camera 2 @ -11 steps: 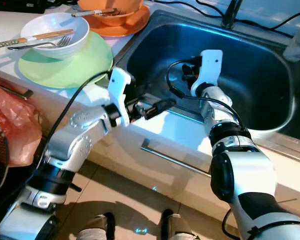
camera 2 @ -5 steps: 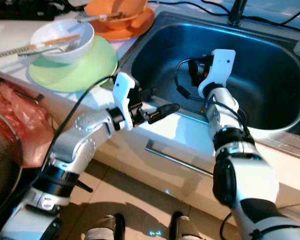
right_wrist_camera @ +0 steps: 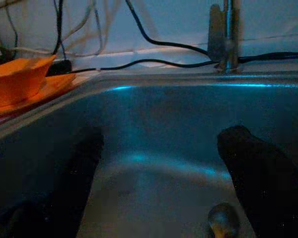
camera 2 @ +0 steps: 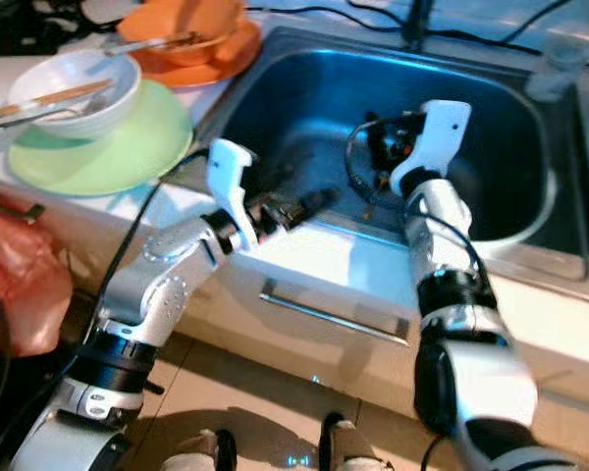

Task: Kitchen organization

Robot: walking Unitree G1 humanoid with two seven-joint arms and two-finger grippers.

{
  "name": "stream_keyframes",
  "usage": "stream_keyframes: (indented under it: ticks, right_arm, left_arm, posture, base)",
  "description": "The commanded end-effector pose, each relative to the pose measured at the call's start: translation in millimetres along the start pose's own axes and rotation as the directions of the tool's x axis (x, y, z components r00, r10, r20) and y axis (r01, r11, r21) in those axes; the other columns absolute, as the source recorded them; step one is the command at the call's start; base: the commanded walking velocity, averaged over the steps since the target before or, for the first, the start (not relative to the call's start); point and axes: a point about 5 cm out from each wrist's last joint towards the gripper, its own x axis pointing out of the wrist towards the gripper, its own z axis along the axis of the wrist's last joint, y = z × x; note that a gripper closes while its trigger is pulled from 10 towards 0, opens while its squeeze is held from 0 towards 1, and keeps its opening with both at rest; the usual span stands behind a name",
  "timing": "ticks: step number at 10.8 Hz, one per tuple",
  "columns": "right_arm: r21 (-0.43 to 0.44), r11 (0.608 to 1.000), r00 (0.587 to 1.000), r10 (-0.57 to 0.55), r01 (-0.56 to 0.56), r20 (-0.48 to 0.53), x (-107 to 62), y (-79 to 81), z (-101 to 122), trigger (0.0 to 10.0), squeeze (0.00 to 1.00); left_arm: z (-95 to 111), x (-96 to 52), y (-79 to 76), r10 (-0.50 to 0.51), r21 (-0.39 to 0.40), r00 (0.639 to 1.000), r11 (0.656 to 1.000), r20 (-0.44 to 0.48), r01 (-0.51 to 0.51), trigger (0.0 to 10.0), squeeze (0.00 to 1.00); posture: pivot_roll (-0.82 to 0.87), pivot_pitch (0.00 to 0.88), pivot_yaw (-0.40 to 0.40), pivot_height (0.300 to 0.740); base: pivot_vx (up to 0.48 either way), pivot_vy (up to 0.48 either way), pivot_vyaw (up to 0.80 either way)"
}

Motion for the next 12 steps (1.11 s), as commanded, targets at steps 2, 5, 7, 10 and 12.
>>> stream_keyframes:
  ticks: [2, 5, 7, 10, 12]
  right_arm:
    - [0.036, 0.999, 1.0, 0.031, -0.031, 0.005, -7.3, 10.3, -2, 10.0, 0.98]
    - [0.07, 0.99, 0.992, 0.123, -0.125, 0.03, -25.4, 38.7, 8, 10.0, 0.51]
    - [0.112, 0.976, 0.982, 0.186, -0.189, 0.04, -40.6, 55.1, 11, 10.0, 0.0]
    - [0.153, 0.954, 0.966, 0.255, -0.258, 0.039, -54.1, 79.6, 14, 10.0, 1.0]
    - [0.188, 0.952, 0.97, 0.238, -0.242, 0.046, -57.5, 80.8, 16, 10.0, 1.0]
  left_arm:
    - [-8, -7.4, 9.1, 0.111, 0.006, 0.994, 0.994, 0.001, -0.111, 10.0, 0.0]
    - [23, -40.5, 42.9, 0.472, 0.092, 0.853, 0.861, 0.222, -0.5, 10.0, 0.0]
    - [38, -61.8, 49.7, 0.565, 0.163, 0.754, 0.753, 0.336, -0.637, 10.0, 0.0]
    - [49, -72.4, 53.9, 0.602, 0.215, 0.688, 0.669, 0.405, -0.712, 10.0, 0.0]
    - [65, -81.5, 61.6, 0.64, 0.25, 0.606, 0.562, 0.472, -0.788, 10.0, 0.0]
  posture:
    - [-0.05, 0.126, -0.021, 0.74]
    - [-0.05, 0.114, -0.046, 0.74]
    - [0.0, 0.102, -0.069, 0.74]
    - [0.01, 0.093, -0.047, 0.74]
    - [0.01, 0.09, -0.036, 0.74]
  base:
    - [0.0, 0.0, 0.0]
    - [0.0, 0.0, 0.0]
    - [0.0, 0.0, 0.0]
    - [0.0, 0.0, 0.0]
    - [0.0, 0.0, 0.0]
